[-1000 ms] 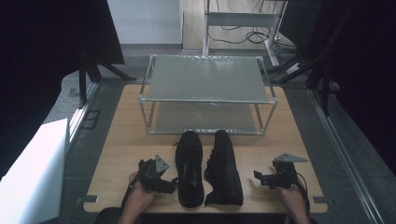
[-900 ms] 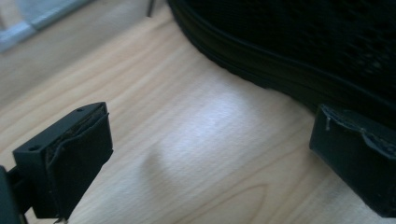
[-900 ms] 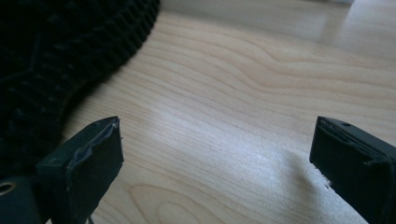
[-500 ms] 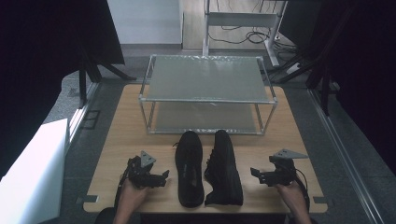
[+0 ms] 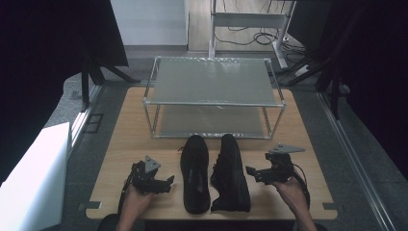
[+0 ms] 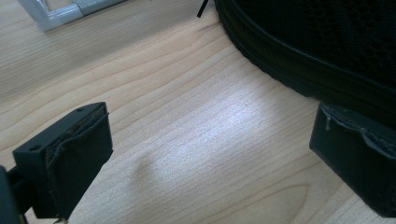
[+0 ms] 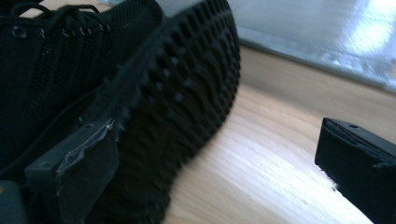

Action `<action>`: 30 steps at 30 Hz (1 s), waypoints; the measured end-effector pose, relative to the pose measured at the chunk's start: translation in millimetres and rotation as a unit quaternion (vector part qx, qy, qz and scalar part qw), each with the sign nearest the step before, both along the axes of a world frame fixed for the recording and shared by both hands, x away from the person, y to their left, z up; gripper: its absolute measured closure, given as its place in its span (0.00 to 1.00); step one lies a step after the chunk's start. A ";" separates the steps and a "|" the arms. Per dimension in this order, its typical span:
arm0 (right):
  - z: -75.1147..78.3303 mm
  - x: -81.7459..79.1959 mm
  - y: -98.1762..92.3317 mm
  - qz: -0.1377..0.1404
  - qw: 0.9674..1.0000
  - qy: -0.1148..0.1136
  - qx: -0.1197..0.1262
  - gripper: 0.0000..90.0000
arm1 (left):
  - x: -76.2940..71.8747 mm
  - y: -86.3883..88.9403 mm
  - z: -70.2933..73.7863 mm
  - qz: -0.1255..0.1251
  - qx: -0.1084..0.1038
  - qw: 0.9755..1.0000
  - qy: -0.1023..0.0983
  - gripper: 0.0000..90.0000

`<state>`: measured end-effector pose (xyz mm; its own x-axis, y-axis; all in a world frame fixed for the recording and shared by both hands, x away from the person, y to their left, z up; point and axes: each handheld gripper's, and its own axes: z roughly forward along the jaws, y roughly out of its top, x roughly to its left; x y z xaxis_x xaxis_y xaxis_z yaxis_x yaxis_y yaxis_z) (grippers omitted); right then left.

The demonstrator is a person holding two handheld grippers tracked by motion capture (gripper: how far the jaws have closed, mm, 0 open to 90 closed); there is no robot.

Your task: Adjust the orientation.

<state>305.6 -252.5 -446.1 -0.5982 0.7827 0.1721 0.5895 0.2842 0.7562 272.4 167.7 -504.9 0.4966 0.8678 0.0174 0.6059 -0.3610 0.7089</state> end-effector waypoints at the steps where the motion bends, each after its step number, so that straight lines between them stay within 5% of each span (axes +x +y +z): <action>1: 2.5 2.1 7.3 0.001 1.000 -0.001 0.000 0.00 | 0.4 0.2 -0.6 -0.001 0.002 1.000 0.002 0.00; 14: -0.2 8.3 23.2 -0.017 0.999 -0.014 -0.037 0.00 | 0.4 -0.7 -1.8 -0.006 0.009 1.000 0.008 0.00; 30: -3.0 -0.2 -30.3 -0.081 0.997 -0.014 -0.011 0.08 | 1.1 -2.7 -3.5 -0.009 0.020 1.000 0.013 0.00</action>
<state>305.4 -282.8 -449.0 -0.4681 0.8727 0.1387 0.6082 0.2044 0.7670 273.4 165.0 -508.4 0.5135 0.8572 0.0383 0.6169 -0.3998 0.6779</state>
